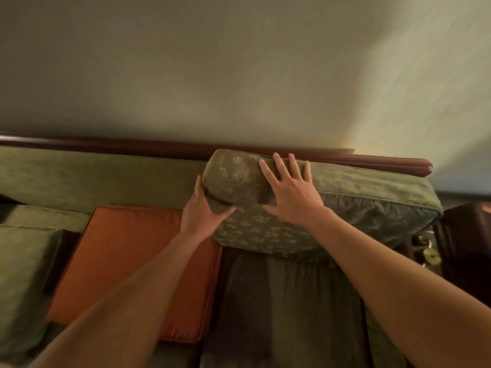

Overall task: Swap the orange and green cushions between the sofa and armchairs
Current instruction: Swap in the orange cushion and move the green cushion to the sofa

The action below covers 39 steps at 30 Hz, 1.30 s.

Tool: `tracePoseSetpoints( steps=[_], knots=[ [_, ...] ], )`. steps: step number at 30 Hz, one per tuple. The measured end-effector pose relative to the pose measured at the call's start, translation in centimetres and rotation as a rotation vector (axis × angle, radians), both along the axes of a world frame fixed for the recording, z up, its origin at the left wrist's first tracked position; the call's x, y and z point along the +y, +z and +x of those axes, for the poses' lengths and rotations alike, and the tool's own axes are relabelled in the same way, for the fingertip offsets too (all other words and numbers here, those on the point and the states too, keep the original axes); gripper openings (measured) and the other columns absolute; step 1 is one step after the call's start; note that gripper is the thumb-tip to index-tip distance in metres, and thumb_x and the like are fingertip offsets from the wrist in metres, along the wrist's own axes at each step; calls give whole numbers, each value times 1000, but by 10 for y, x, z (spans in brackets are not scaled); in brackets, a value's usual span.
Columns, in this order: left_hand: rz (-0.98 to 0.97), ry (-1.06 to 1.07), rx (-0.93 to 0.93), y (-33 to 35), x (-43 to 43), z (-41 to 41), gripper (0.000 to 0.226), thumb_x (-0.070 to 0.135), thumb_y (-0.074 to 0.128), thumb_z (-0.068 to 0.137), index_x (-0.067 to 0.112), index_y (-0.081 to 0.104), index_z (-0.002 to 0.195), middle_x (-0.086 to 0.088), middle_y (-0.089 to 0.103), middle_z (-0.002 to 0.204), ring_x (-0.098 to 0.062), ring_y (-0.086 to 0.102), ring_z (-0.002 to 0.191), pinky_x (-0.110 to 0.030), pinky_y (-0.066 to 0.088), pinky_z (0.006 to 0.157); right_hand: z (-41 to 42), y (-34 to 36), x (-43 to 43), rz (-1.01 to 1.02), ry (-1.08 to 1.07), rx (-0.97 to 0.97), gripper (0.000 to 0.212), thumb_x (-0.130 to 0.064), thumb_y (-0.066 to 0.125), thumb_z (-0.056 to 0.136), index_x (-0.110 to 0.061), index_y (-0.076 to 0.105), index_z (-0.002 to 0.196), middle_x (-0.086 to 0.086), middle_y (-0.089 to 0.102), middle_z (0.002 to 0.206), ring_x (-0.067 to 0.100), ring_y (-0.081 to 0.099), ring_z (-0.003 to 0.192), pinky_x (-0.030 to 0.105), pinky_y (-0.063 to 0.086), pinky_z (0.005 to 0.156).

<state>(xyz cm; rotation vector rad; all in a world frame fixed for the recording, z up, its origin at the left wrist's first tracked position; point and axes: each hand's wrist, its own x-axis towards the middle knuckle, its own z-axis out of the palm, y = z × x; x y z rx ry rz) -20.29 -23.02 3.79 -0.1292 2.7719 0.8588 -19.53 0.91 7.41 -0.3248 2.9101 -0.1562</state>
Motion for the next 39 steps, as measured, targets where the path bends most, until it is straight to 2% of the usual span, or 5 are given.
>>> tracePoseSetpoints(
  steps=[5,10,19,26,39],
  knots=[
    [-148,-105,-324,-66,-43,34,88,58,70,77,21,32,147,-6,50,144,-29,56,122,-41,49,96,-38,-10,-89,-11,116,125,105,-67,60,83,-37,-9,157,13,-2,167,46,0,151,69,6,117],
    [-310,-146,-569,-161,-54,92,109,60,63,84,15,-3,157,-5,-5,166,-32,-1,152,-50,10,122,-50,-31,-119,34,51,169,89,-59,66,83,-42,14,154,13,3,166,51,6,148,69,8,117],
    [-430,-128,-283,-236,-50,109,99,45,54,94,16,-20,153,-8,-32,159,-33,-33,144,-60,-5,118,-48,-44,-125,68,7,222,87,-64,67,75,-43,25,148,13,13,165,49,14,147,67,13,117],
    [-430,-207,-179,-250,-68,94,112,24,68,78,17,-11,156,-8,-24,162,-34,-32,144,-63,-9,116,-44,-44,-131,78,-28,224,82,-66,67,72,-41,34,143,11,23,161,47,22,145,66,17,117],
    [-320,-81,-230,-212,-170,53,106,30,68,84,29,-10,156,0,-19,164,-38,-23,147,-69,-5,114,-24,-73,-170,154,50,164,82,-51,69,81,-42,24,150,11,16,163,46,16,147,65,13,118]
  ],
)
